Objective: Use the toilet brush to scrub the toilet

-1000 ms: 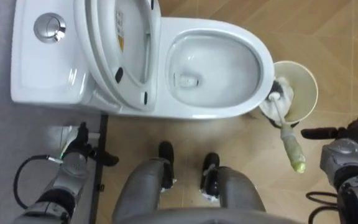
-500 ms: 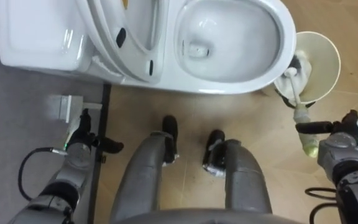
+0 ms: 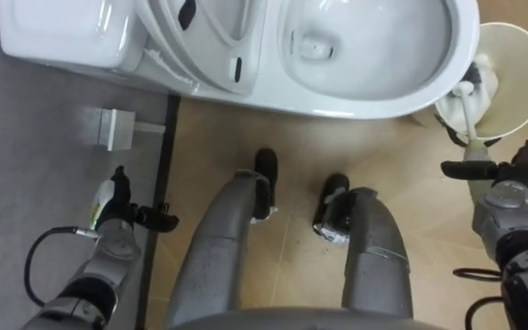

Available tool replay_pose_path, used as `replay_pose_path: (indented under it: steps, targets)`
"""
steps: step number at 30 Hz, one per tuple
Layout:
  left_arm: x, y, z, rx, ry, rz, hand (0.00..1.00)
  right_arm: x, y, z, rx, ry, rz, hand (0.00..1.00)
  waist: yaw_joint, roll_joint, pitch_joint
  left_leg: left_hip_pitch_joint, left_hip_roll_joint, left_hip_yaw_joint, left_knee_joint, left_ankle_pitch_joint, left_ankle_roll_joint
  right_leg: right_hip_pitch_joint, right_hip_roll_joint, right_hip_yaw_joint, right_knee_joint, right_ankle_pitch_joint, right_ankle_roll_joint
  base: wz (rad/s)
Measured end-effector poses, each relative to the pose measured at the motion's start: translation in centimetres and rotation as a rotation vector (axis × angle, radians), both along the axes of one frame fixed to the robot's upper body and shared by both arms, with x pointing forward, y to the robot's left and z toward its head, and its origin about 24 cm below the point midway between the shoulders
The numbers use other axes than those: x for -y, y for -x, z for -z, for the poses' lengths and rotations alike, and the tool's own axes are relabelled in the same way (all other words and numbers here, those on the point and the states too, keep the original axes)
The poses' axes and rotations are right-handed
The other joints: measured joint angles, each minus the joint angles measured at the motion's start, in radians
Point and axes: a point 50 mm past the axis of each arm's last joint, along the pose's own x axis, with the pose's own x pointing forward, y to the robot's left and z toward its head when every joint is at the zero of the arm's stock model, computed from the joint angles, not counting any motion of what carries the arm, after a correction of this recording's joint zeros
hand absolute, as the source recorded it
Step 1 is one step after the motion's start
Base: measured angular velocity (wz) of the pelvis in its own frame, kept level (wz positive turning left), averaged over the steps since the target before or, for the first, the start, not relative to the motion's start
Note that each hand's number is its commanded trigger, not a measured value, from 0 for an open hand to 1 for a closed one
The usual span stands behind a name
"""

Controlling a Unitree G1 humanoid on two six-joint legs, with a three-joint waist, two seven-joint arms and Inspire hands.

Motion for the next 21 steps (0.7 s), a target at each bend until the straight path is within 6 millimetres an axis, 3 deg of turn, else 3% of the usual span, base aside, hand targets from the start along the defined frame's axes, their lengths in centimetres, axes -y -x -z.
replay_pose_path:
  steps: [9, 21]
  targets:
    - [-0.2, 0.0, 0.0, -0.005, -0.004, -0.002, 0.0, 0.3, -0.1, -0.1, -0.019, 0.006, -0.007, 0.0, -0.006, 0.0, 0.0001, -0.035, 0.002, -0.003, 0.006, 0.002, -0.003, -0.031, 0.0, -0.007, 0.005, -0.002, -0.004, 0.01]
    - [-1.1, -0.1, -0.4, -0.001, -0.029, -0.005, 0.0, 0.8, -0.4, -0.6, -0.006, 0.012, 0.007, 0.0, -0.016, 0.001, 0.0003, -0.154, -0.001, -0.003, 0.094, -0.008, 0.001, -0.148, -0.028, -0.009, 0.102, -0.022, -0.013, 0.01]
